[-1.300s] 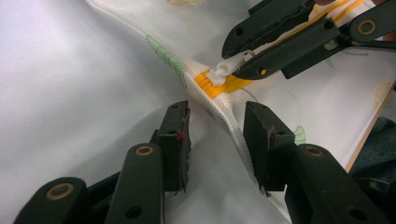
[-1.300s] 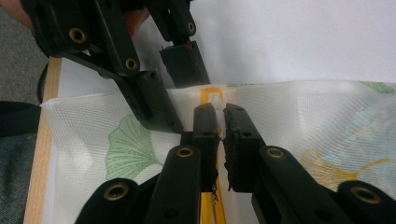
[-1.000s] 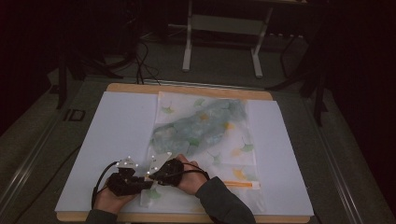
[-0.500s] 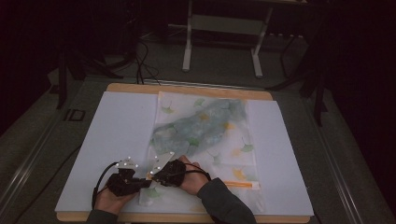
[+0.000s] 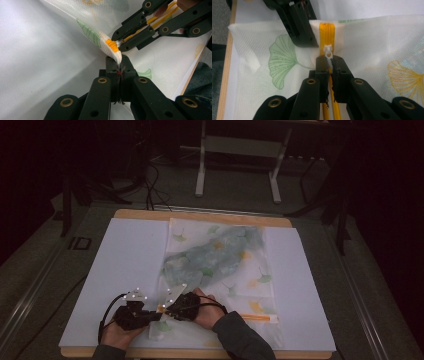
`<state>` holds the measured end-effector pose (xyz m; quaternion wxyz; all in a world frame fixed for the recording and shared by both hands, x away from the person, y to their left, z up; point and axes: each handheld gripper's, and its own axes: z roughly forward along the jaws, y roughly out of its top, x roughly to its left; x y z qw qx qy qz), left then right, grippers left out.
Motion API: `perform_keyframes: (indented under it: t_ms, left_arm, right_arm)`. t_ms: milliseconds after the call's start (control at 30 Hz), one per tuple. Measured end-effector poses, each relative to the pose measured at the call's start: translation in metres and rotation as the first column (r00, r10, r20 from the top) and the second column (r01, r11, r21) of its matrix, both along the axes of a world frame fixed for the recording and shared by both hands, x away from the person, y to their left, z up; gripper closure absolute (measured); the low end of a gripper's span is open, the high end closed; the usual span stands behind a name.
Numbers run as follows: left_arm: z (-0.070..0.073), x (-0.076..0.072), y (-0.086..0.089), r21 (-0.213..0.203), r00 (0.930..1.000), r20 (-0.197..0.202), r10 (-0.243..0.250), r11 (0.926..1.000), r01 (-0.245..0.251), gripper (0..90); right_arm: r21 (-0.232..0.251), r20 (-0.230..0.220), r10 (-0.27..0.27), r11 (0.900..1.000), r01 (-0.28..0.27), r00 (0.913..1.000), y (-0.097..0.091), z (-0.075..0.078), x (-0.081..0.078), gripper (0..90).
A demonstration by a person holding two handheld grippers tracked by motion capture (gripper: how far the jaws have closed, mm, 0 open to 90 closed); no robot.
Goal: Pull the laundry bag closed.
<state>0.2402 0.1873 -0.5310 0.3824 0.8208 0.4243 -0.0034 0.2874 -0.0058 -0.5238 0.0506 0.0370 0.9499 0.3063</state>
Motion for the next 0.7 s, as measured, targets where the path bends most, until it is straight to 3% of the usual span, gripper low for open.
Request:
perform_keyframes:
  t_ms: [700]
  left_arm:
    - [0.0046,-0.0036,0.0013,-0.006,0.9993,0.036,0.003,1.0000,-0.003,88.3]
  right_arm:
    - [-0.035,0.030,-0.003,0.9994,0.004,0.9995,-0.0096,0.0000,-0.0026,84.6]
